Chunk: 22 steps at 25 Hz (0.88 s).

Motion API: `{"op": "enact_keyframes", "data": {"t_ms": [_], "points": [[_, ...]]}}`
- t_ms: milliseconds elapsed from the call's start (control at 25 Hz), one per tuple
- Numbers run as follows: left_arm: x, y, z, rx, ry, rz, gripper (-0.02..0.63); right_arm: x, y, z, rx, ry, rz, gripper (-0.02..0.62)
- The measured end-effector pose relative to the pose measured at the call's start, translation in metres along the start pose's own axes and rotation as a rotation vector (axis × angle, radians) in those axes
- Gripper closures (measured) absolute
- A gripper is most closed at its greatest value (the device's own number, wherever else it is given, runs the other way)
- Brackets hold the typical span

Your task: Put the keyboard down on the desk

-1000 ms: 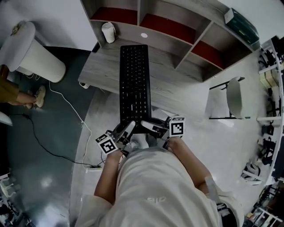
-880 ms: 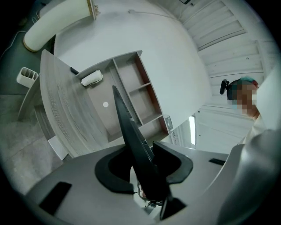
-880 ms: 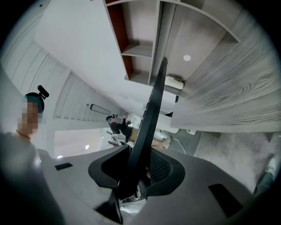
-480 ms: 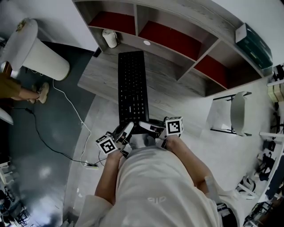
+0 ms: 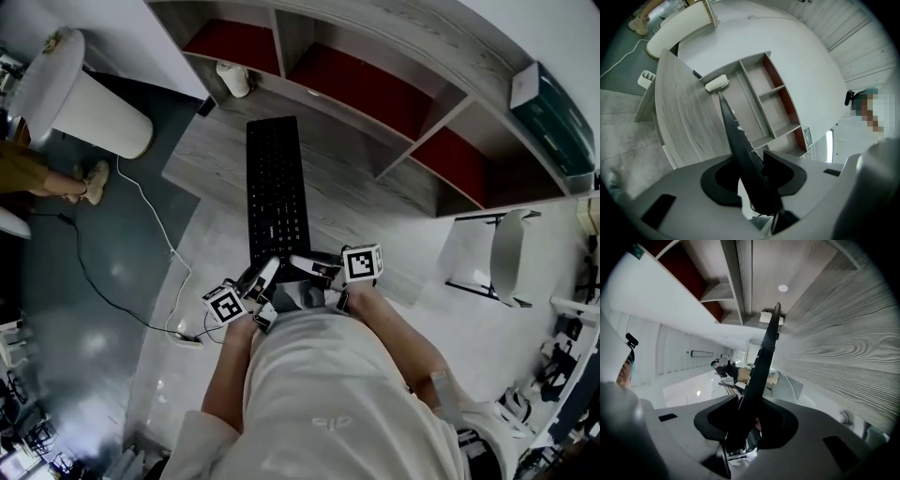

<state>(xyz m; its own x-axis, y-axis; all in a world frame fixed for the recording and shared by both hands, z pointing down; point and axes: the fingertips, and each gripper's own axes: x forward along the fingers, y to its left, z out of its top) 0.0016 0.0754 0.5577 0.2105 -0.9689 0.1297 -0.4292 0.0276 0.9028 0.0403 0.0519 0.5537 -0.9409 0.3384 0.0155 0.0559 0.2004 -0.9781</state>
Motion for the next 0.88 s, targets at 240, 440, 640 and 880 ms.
{"op": "enact_keyframes", "data": {"t_ms": [240,440,640,880], "points": [[0.015,0.019,-0.01,-0.029,0.046,0.016,0.448,-0.012,-0.031,-0.001,0.092,-0.017,-0.069,0.443],[0.025,0.036,-0.012,-0.045,0.116,0.034,0.446,-0.011,-0.05,0.001,0.121,-0.026,-0.113,0.438],[0.033,0.056,-0.003,-0.067,0.177,0.025,0.445,-0.001,-0.064,0.009,0.15,-0.062,-0.154,0.436],[0.044,0.077,0.014,-0.08,0.278,0.001,0.445,0.018,-0.08,0.021,0.212,-0.122,-0.188,0.436]]}}
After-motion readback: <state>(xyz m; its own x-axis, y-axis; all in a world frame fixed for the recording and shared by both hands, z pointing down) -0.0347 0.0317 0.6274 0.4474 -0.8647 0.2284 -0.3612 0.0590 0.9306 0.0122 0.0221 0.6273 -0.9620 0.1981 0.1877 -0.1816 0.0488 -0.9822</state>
